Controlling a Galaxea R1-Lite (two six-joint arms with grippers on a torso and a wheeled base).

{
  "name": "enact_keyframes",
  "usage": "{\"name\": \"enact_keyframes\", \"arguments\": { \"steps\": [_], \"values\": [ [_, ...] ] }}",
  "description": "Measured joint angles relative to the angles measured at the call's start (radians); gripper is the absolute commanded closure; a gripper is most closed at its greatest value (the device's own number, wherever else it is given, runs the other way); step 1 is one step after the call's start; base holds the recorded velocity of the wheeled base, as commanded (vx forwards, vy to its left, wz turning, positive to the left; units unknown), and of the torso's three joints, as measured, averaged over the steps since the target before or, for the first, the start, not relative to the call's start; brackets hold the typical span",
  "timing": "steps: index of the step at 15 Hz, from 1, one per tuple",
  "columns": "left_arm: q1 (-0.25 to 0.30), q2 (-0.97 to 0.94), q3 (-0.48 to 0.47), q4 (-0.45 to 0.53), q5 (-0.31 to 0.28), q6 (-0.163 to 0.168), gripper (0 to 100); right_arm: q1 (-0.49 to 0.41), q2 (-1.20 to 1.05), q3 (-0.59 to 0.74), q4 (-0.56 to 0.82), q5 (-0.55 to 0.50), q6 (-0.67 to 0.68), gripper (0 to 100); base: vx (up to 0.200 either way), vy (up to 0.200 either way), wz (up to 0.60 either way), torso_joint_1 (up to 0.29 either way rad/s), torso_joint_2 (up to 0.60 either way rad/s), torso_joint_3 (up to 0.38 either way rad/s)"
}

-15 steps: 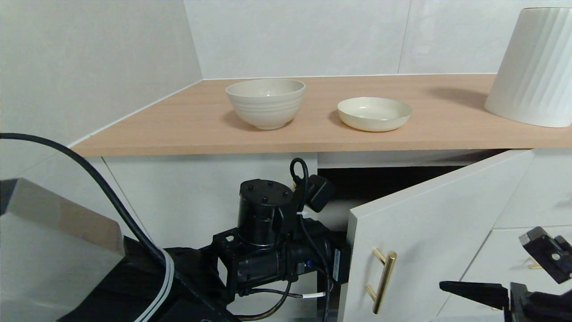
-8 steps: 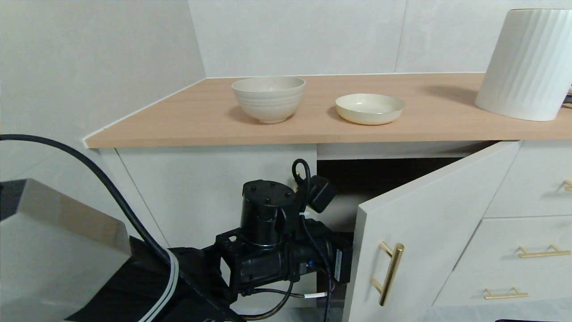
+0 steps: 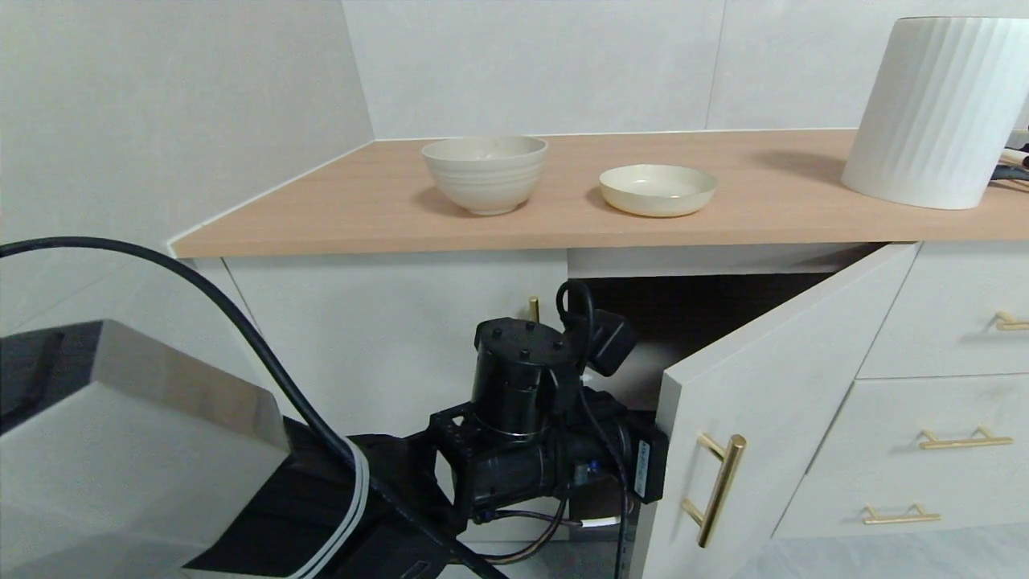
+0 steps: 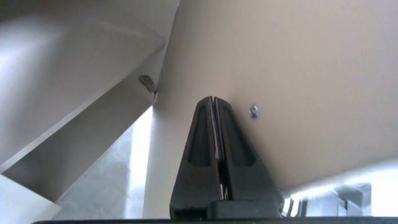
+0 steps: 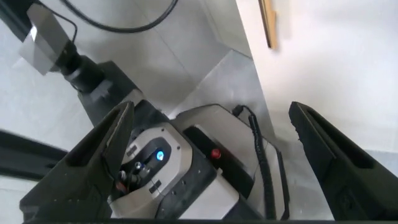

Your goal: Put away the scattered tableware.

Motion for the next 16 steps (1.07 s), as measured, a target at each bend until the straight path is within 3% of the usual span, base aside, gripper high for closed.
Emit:
{"name": "enact_keyframes", "arguments": {
  "steps": [4, 7, 13, 16],
  "values": [
    [-0.015, 0.024, -0.043, 0.003, 0.022, -0.009, 100, 0.0, -0.026, 0.0, 0.002, 0.0, 0.0, 0, -0.2, 0.0, 0.0, 0.007, 0.0, 0.001],
    [-0.045, 0.052, -0.09, 0.005, 0.04, -0.039, 100, 0.0, -0.034, 0.003, 0.003, 0.0, 0.0, 0, 0.0, 0.0, 0.0, 0.0, 0.0, 0.0],
    [-0.089, 0.109, -0.122, 0.004, 0.055, -0.042, 100, 0.0, -0.052, 0.008, 0.009, 0.02, 0.0, 0, 0.0, 0.0, 0.0, 0.0, 0.0, 0.0],
    [-0.126, 0.125, -0.163, 0.016, 0.062, -0.077, 100, 0.0, -0.071, 0.009, 0.021, 0.059, 0.0, 0, 0.0, 0.0, 0.0, 0.0, 0.0, 0.0]
  ]
}}
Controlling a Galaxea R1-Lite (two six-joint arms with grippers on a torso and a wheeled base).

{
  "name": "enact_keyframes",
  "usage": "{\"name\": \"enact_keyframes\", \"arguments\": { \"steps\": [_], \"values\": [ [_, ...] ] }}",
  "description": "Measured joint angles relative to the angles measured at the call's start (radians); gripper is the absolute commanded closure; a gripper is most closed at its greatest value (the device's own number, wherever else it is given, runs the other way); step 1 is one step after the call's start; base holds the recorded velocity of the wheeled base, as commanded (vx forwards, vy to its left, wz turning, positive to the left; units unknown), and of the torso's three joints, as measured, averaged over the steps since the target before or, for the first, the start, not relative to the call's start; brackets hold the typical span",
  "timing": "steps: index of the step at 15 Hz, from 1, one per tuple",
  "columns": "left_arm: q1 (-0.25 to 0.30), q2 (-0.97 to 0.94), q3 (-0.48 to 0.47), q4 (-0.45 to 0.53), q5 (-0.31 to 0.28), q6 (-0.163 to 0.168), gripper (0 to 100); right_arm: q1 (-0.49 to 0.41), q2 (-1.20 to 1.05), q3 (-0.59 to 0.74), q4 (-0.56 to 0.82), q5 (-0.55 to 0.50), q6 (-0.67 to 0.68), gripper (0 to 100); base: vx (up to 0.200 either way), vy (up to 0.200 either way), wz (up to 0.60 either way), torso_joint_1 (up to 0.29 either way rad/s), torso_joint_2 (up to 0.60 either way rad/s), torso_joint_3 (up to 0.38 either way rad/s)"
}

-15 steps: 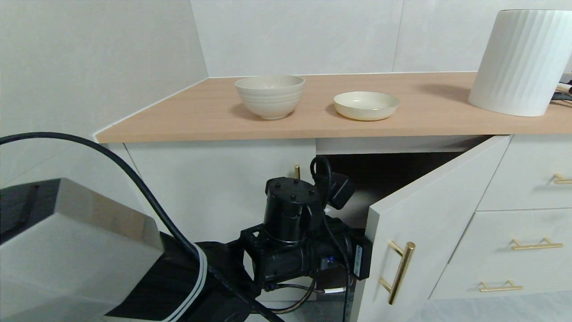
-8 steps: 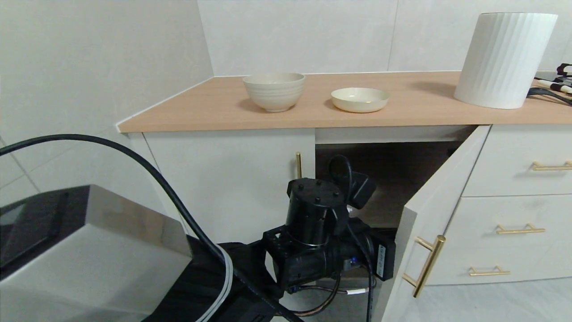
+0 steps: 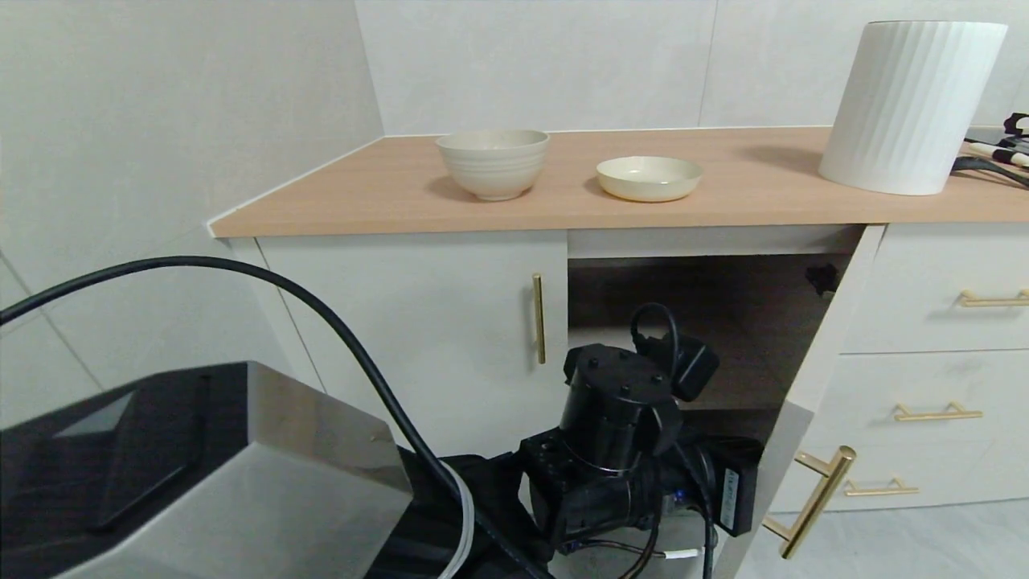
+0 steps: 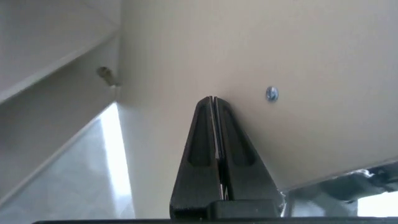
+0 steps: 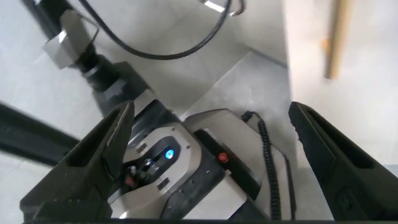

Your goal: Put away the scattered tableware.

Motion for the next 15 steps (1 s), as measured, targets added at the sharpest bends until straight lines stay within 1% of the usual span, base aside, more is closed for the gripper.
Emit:
{"name": "enact_keyframes", "arguments": {
  "steps": [1, 3, 4, 5, 6, 7, 8, 10, 12, 13, 15],
  "values": [
    [-0.021, 0.003, -0.025, 0.016, 0.001, -0.003, 100, 0.0, -0.012, 0.0, 0.003, 0.026, 0.0, 0, 0.0, 0.0, 0.0, 0.0, 0.0, 0.0],
    [-0.093, 0.004, -0.093, 0.061, -0.013, -0.011, 100, -0.001, -0.044, 0.003, 0.003, 0.125, 0.0, 0, 0.0, 0.0, 0.0, 0.0, 0.0, 0.0],
    [-0.13, -0.005, -0.115, 0.07, -0.015, -0.029, 100, -0.004, -0.058, 0.008, 0.003, 0.154, 0.0, 0, 0.0, 0.0, 0.0, 0.0, 0.0, 0.0],
    [-0.158, -0.021, -0.13, 0.072, -0.016, -0.056, 100, -0.005, -0.068, 0.013, 0.002, 0.161, 0.0, 0, 0.0, 0.0, 0.0, 0.0, 0.0, 0.0],
    [-0.163, -0.037, -0.132, 0.074, -0.013, -0.076, 100, -0.006, -0.072, 0.014, 0.002, 0.161, 0.0, 0, 0.0, 0.0, 0.0, 0.0, 0.0, 0.0],
    [-0.144, -0.059, -0.122, 0.074, -0.011, -0.091, 100, -0.006, -0.074, 0.014, -0.001, 0.162, 0.0, 0, 0.0, 0.0, 0.0, 0.0, 0.0, 0.0],
    [-0.109, -0.083, -0.101, 0.074, -0.011, -0.098, 100, -0.006, -0.07, 0.013, -0.002, 0.162, 0.0, 0, 0.0, 0.0, 0.0, 0.0, 0.0, 0.0],
    [-0.021, -0.141, -0.05, 0.074, -0.01, -0.104, 100, -0.006, -0.038, -0.001, -0.007, 0.162, -0.001, 0, 0.0, 0.0, 0.0, 0.0, 0.0, 0.0],
    [0.067, -0.218, 0.01, 0.073, -0.01, -0.102, 100, -0.006, 0.037, -0.045, -0.01, 0.161, -0.013, 0, 0.0, 0.0, 0.0, 0.0, 0.0, 0.0],
    [0.11, -0.262, 0.049, 0.073, -0.01, -0.089, 100, -0.006, 0.086, -0.076, -0.011, 0.16, -0.02, 0, 0.0, 0.0, 0.0, 0.0, 0.0, 0.0],
    [0.196, -0.365, 0.155, 0.073, -0.011, -0.038, 100, -0.004, 0.237, -0.165, -0.011, 0.154, -0.039, 0, 0.0, 0.0, 0.0, 0.0, 0.0, 0.0]
  ]
}}
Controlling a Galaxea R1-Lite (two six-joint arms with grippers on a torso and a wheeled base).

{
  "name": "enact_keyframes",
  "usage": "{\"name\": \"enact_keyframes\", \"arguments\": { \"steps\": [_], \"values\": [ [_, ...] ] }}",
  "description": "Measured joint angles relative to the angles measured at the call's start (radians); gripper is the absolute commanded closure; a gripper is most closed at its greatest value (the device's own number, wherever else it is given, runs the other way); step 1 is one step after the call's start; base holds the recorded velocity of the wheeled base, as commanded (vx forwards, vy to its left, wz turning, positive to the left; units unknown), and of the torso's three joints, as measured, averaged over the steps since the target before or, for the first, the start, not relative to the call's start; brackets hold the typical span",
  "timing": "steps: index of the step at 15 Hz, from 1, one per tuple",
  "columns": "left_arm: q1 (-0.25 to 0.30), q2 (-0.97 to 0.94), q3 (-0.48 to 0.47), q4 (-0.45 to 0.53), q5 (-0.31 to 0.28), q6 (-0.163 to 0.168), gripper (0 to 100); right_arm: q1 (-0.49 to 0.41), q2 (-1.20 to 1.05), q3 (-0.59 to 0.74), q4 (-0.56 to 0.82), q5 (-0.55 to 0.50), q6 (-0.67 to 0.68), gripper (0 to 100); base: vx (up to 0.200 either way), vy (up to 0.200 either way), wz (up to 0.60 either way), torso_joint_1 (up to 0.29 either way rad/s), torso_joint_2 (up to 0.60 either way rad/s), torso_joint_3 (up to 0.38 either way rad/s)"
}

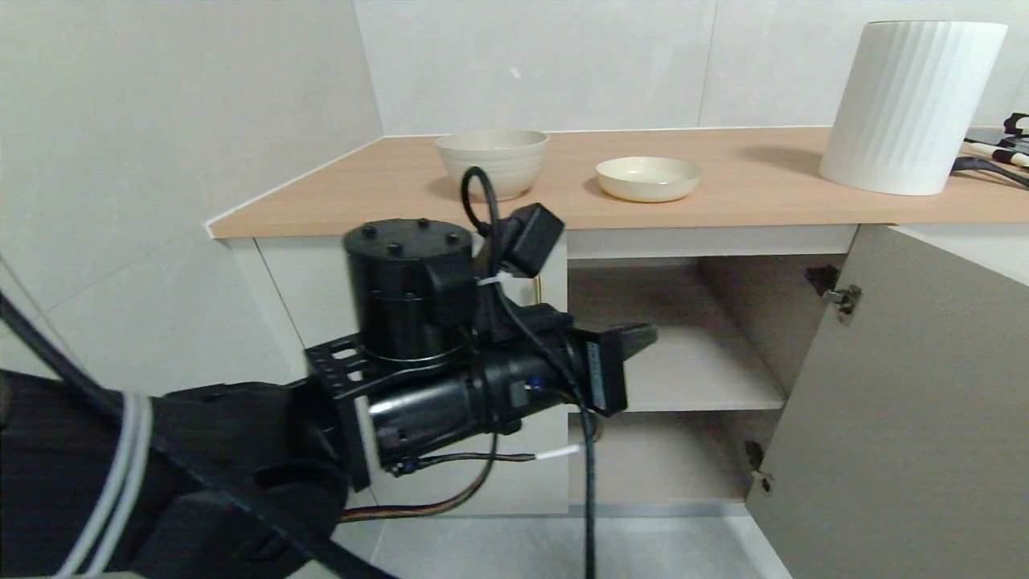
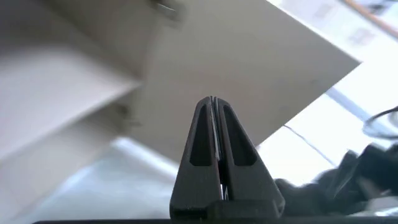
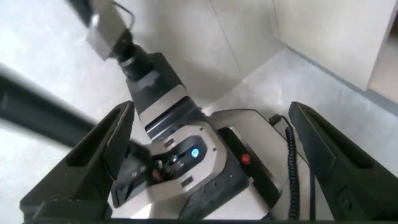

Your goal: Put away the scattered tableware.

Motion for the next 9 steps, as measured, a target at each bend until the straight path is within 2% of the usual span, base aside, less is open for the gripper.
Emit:
{"name": "enact_keyframes", "arguments": {
  "steps": [2, 5, 6, 8, 9],
  "values": [
    [0.096, -0.109, 0.113, 0.0, 0.0, 0.061, 100, 0.003, 0.171, -0.113, 0.004, -0.071, -0.05, 0, 0.0, 0.0, 0.0, 0.0, 0.0, 0.0],
    [0.262, -0.263, 0.266, 0.002, -0.012, 0.149, 100, 0.002, 0.406, -0.304, 0.013, -0.335, -0.118, 0, 0.0, 0.0, 0.0, 0.0, 0.0, 0.0],
    [0.306, -0.305, 0.288, 0.004, -0.023, 0.174, 100, 0.003, 0.46, -0.365, 0.012, -0.37, -0.127, 0, 0.0, 0.0, 0.0, 0.0, 0.0, 0.0],
    [0.363, -0.368, 0.297, 0.007, -0.036, 0.189, 100, 0.003, 0.536, -0.462, 0.019, -0.393, -0.133, 0, 0.0, 0.0, 0.0, 0.0, 0.0, 0.0],
    [0.373, -0.381, 0.294, 0.01, -0.037, 0.188, 100, 0.003, 0.556, -0.481, 0.022, -0.396, -0.132, 0, 0.0, 0.0, 0.0, 0.0, 0.0, 0.0]
  ]
}}
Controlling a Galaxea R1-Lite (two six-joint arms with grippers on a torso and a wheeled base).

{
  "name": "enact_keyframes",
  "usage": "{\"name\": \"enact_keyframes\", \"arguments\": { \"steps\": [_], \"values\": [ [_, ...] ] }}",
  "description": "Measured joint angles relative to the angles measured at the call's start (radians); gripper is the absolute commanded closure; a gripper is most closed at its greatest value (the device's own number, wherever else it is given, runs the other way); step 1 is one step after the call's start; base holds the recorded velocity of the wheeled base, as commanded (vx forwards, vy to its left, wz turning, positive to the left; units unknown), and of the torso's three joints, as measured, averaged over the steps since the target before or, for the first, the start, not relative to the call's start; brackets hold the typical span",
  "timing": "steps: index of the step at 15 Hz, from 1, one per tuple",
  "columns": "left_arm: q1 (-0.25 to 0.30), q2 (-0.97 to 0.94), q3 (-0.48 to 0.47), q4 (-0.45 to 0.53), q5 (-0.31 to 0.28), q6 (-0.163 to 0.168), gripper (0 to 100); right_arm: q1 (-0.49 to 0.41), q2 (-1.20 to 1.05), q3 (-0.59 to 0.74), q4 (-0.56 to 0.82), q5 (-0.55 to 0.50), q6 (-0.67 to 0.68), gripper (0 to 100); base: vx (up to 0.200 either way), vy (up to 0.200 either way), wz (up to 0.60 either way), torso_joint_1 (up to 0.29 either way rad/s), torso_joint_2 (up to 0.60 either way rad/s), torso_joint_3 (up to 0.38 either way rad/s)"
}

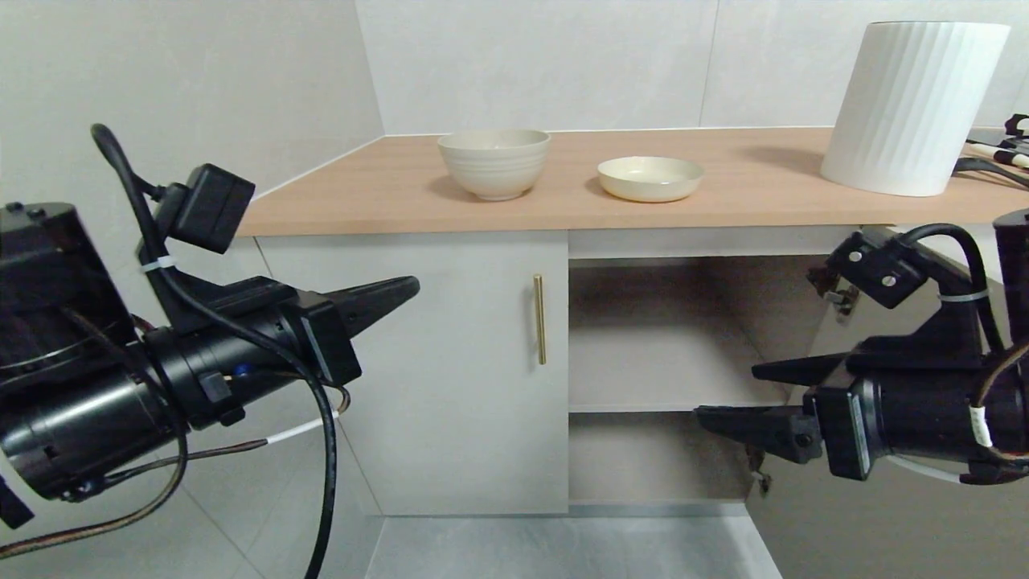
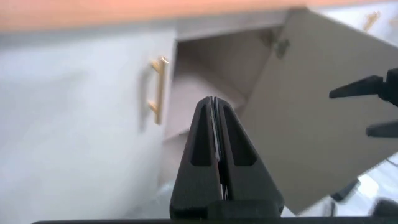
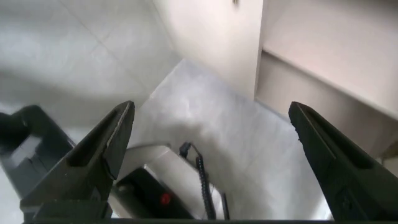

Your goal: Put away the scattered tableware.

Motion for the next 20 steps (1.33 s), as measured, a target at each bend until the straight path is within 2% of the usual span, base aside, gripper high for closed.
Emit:
{"name": "enact_keyframes", "arguments": {
  "steps": [6, 15, 20],
  "values": [
    [0.009, 0.014, -0.008, 0.0, -0.001, 0.003, 100, -0.001, 0.011, -0.004, 0.002, -0.01, 0.002, 0, 0.0, 0.0, 0.0, 0.0, 0.0, 0.0],
    [0.009, 0.039, -0.011, 0.003, -0.002, 0.007, 100, 0.001, 0.003, 0.006, -0.005, -0.037, 0.003, 0, 0.2, 0.0, 0.0, 0.001, 0.0, 0.0],
    [0.009, -0.027, -0.006, 0.002, -0.001, 0.002, 100, 0.001, -0.029, 0.046, -0.03, -0.033, -0.006, 0, 0.0, 0.0, 0.0, 0.0, 0.0, 0.0]
  ]
}}
